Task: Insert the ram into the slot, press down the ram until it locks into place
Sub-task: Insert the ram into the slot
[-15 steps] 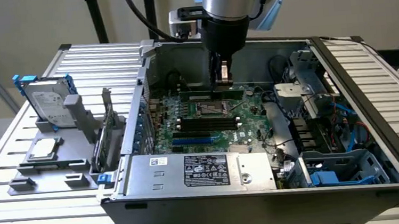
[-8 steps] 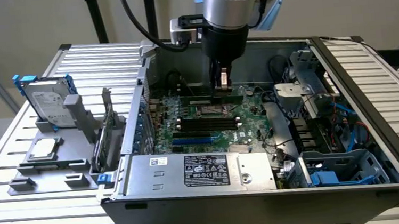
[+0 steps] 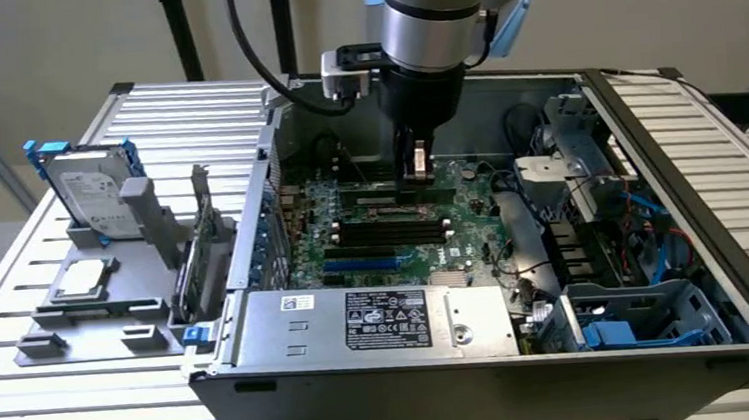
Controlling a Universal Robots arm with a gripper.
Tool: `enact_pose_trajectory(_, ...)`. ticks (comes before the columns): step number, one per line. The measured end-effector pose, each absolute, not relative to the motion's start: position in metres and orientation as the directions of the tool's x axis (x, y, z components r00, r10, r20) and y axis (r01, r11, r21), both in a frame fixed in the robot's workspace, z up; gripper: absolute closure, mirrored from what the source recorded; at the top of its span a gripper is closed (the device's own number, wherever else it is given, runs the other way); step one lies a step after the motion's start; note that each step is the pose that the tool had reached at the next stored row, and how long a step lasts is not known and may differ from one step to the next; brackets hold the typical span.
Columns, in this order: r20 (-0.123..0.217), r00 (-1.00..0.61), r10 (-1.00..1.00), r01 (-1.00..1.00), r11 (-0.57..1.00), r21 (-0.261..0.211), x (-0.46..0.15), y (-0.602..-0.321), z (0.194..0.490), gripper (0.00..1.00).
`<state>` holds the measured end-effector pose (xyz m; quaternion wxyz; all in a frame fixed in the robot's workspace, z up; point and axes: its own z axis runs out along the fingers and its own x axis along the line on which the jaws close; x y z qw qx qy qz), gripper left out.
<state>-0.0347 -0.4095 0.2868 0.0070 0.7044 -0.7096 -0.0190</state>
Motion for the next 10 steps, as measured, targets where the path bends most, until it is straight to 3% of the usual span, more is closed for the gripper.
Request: enact_pose_trajectory(10, -0.017, -0.008, -1.0, -0.999, 0.007, 0.037, -0.035, -0.41, 0.269, 0.86)
